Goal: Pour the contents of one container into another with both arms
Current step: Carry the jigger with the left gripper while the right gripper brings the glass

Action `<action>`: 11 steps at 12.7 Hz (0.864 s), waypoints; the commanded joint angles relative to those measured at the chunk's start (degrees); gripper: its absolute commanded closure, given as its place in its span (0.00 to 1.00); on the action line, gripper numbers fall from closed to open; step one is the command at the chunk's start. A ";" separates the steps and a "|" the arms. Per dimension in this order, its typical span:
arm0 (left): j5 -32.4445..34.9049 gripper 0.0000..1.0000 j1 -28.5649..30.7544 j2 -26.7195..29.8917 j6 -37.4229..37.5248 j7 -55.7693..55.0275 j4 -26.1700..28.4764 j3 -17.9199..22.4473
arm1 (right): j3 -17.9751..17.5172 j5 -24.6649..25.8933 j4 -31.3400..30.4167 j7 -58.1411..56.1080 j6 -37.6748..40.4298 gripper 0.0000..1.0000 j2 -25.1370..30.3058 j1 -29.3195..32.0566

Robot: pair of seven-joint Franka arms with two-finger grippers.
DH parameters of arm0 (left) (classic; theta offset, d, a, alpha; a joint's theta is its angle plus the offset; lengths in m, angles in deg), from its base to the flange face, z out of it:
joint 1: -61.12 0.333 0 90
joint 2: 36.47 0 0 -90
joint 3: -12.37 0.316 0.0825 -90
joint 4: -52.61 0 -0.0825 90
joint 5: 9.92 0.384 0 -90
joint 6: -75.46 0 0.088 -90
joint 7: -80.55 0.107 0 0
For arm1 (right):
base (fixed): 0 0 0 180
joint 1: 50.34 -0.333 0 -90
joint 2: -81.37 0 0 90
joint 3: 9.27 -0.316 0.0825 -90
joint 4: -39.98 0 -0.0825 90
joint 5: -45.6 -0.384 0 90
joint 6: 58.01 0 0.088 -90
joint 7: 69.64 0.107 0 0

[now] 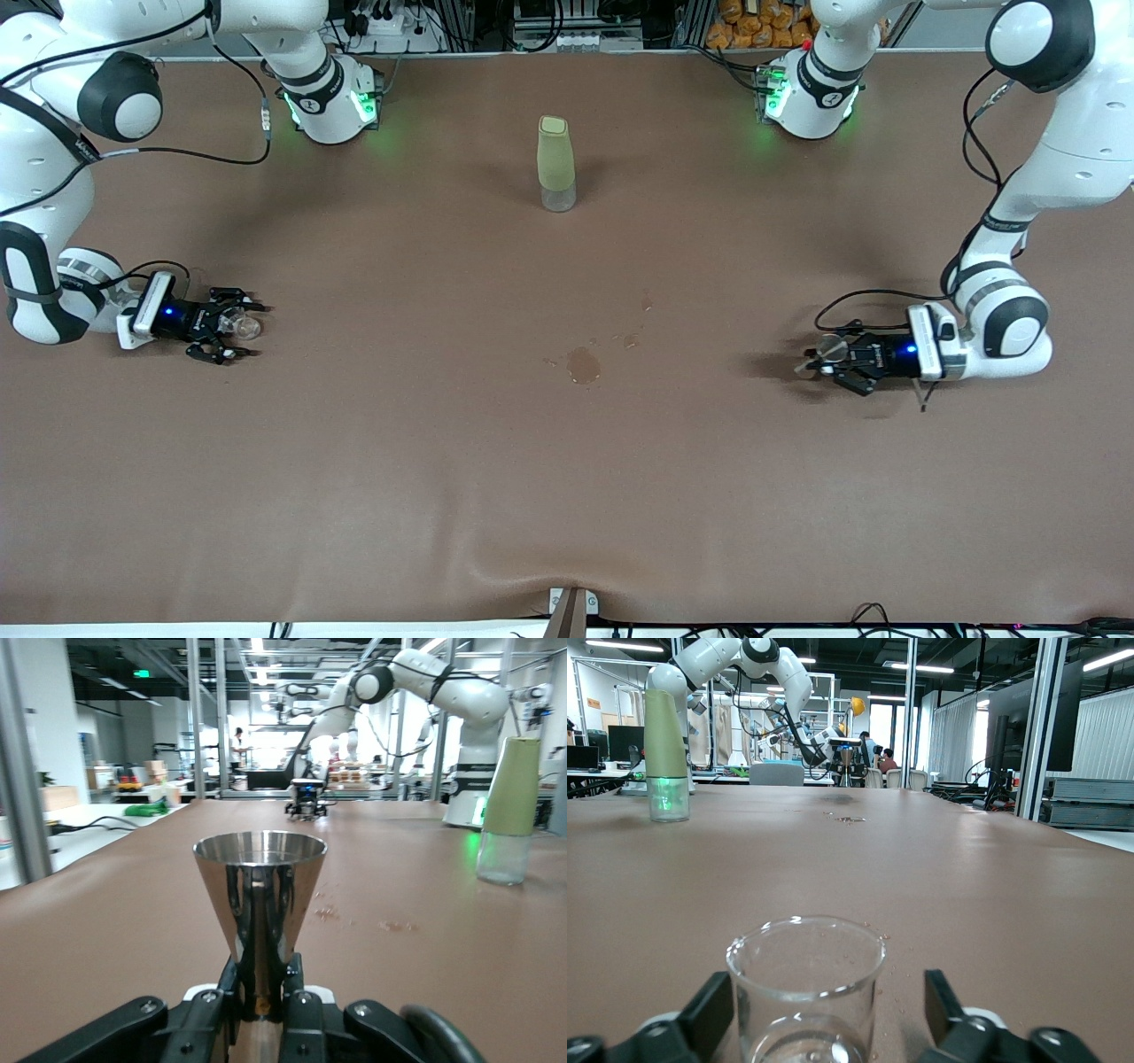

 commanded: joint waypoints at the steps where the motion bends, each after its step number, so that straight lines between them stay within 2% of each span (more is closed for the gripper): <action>1: 0.19 1.00 -6.00 1.88 0.77 -3.49 -0.40 0.11 | 0.56 -1.22 -2.67 -20.59 -1.03 0.78 -0.87 -1.36; 2: -0.07 1.00 -8.11 1.88 0.34 -4.37 -1.62 0.02 | 0.47 -1.22 -2.76 -20.33 -1.03 0.92 -0.87 -1.36; 3: -0.16 1.00 -10.22 1.88 0.25 -4.73 -2.85 0.11 | 0.47 -1.22 -2.76 -20.32 -0.94 1.00 -0.87 -1.36; 6: -0.95 1.00 -15.85 1.80 -1.95 -5.43 -3.39 0.02 | 0.47 -1.22 -2.67 -20.24 -0.94 1.00 -0.69 -2.24; 11: -6.65 1.00 -24.11 1.79 -6.94 -11.67 -4.88 0.02 | 0.56 -1.04 -2.76 -8.57 0.99 1.00 2.64 -5.84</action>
